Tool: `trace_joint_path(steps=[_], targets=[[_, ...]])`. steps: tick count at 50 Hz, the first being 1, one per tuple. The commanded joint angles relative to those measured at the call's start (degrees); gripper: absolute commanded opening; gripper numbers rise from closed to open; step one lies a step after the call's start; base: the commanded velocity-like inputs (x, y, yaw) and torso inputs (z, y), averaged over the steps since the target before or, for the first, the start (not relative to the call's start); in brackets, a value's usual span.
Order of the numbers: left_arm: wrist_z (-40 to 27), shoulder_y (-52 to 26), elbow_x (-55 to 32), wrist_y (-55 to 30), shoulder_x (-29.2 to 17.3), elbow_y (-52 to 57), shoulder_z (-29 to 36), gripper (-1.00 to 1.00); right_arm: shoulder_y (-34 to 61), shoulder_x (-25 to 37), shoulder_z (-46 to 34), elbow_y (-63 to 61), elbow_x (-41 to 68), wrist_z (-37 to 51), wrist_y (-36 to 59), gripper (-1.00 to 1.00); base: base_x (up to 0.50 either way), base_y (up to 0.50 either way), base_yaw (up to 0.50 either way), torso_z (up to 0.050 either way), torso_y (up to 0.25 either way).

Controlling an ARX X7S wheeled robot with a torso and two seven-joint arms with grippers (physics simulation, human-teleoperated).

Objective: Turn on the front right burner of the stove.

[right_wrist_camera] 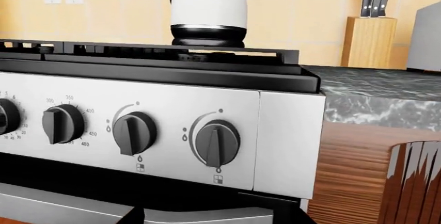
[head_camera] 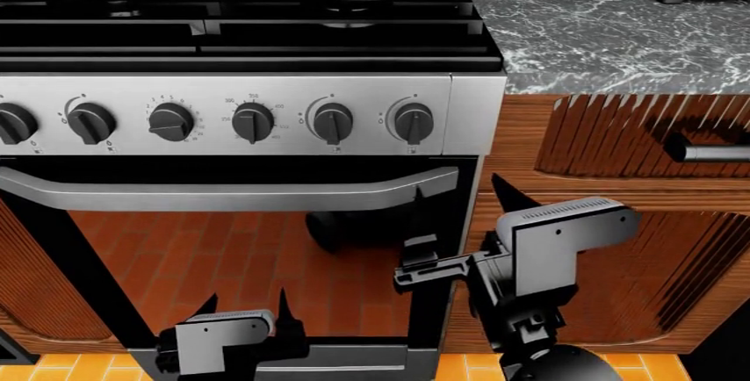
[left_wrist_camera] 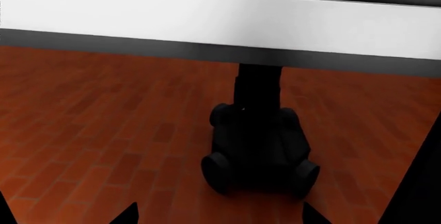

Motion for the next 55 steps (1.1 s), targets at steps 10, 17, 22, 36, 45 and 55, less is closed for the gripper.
trace_joint_path(steps=[10,17,22,36,45,55], targets=[[-0.05,0.38,-1.56,-1.93,-1.19,1.47,0.86,1.00,13.98,-3.80,-5.19,6.13,-1.94,2.95,2.10,1.00,0.00,0.00,0.00,0.000,0.000],[-0.17,0.27,-2.00,-2.10,-1.35,1.46,0.99,1.00,15.16,-3.78,-5.76,8.04,-1.95,3.11,1.21,1.00,0.00,0.00,0.00,0.000,0.000],[-0.11,0.31,-2.63,-2.09,-1.49,1.74,0.91,1.00,16.17,-3.95,-6.66,9.90,-2.36,3.30,-0.02,1.00,0.00,0.00,0.00,0.000,0.000],[-0.33,0.24,-3.61,-2.21,-1.77,1.58,0.98,1.00,16.50,-5.48,-6.46,14.60,-1.37,4.90,-2.69,1.00,0.00,0.00,0.00,0.000,0.000],[-0.01,0.21,-5.00,-2.35,-1.87,1.53,0.84,1.00,15.71,-6.02,-6.69,16.81,-1.06,6.81,-3.41,1.00,0.00,0.00,0.00,0.000,0.000],[-0.12,0.34,-5.47,-2.17,-2.13,1.97,1.05,1.00,14.96,-5.81,-8.45,20.95,-3.00,8.89,-7.24,1.00,0.00,0.00,0.00,0.000,0.000]])
